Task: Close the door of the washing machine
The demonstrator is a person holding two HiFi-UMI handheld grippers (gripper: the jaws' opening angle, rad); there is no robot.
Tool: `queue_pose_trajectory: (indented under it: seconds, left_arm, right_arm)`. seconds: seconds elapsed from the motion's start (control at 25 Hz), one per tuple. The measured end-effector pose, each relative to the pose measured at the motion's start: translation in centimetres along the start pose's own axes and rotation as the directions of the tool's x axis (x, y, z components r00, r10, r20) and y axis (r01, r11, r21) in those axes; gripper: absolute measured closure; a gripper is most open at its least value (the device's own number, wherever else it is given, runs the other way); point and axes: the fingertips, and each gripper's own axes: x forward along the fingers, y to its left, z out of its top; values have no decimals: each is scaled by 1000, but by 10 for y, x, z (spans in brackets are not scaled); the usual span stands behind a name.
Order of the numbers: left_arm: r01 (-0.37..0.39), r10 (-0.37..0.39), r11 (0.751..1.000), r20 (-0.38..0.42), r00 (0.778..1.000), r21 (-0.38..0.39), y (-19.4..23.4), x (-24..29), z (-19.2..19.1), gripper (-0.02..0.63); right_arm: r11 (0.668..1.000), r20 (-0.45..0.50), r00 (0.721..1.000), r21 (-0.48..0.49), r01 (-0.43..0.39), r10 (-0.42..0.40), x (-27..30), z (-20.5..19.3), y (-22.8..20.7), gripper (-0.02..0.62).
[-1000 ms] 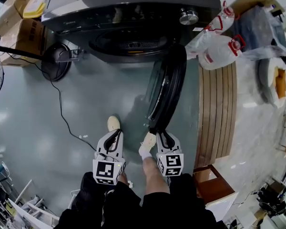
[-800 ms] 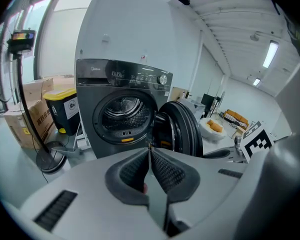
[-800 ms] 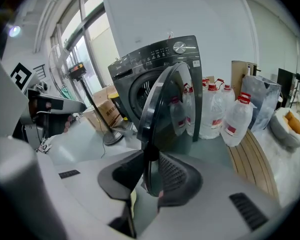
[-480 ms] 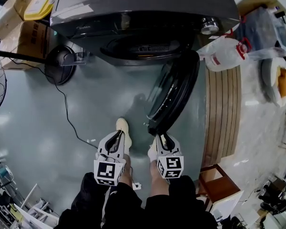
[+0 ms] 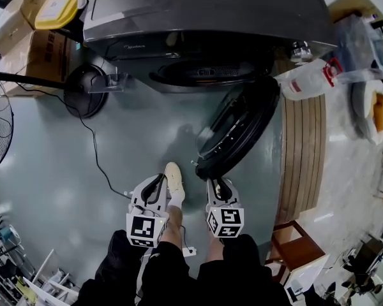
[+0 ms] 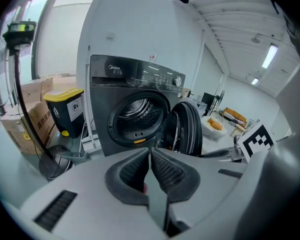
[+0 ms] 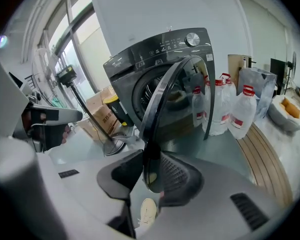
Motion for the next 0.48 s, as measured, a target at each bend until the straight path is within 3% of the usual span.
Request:
queue_pose_trajectory:
  seconds: [0.48]
  left_arm:
    - [-11,11,1000,-10,1000,-12,62,6,12,572]
  right_arm:
    - [999,22,1000,43,2,-3,51,37,50,474]
